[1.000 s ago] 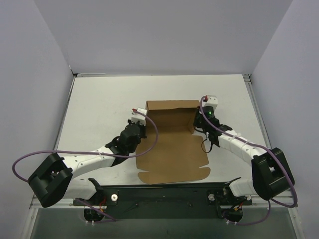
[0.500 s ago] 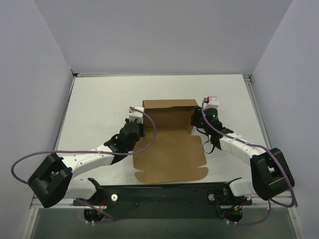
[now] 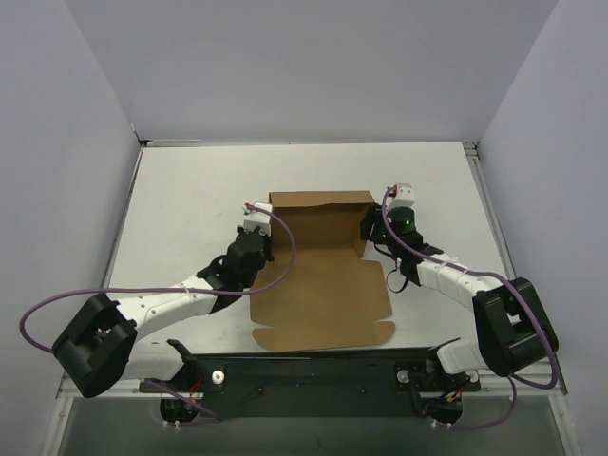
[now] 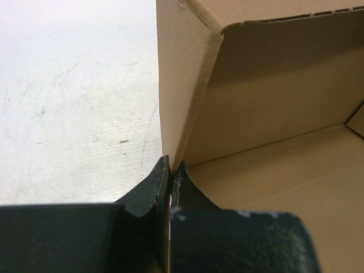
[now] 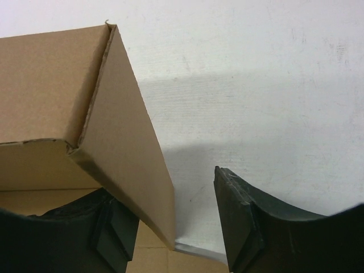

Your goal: Fold the paper box

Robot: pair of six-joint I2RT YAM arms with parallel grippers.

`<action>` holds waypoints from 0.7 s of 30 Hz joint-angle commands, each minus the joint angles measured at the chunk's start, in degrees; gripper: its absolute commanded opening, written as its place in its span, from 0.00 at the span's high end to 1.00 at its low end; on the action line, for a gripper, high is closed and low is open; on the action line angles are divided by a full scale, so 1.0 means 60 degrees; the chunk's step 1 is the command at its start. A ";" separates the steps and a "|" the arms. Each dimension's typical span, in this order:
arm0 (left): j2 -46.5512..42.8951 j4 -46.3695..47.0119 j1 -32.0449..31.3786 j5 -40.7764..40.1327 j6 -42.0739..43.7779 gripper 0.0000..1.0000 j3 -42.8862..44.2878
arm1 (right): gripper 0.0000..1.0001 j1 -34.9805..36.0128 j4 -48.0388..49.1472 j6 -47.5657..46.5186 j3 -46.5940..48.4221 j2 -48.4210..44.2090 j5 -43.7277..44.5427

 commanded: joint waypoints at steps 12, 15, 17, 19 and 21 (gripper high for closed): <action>-0.0812 0.0407 -0.0012 0.0598 -0.0393 1.00 -0.0195 | 0.75 0.0343 0.0990 0.0209 -0.0317 0.0163 0.1607; -0.0959 0.0524 -0.0012 0.0422 -0.0262 1.00 -0.0195 | 0.86 0.0489 0.0317 0.0136 -0.0169 0.0193 0.2368; -0.1003 0.0496 -0.0012 0.0247 -0.0072 1.00 -0.0137 | 0.92 0.0563 0.0126 0.0179 -0.0140 0.0149 0.2823; -0.0989 0.0320 0.0003 0.0115 0.0060 1.00 0.0038 | 0.98 0.0665 -0.0342 0.0209 0.0020 0.0119 0.3511; -0.0988 0.0218 -0.0012 -0.0119 0.0119 1.00 0.0112 | 1.00 0.0724 -0.0635 0.0224 0.0080 0.0090 0.3892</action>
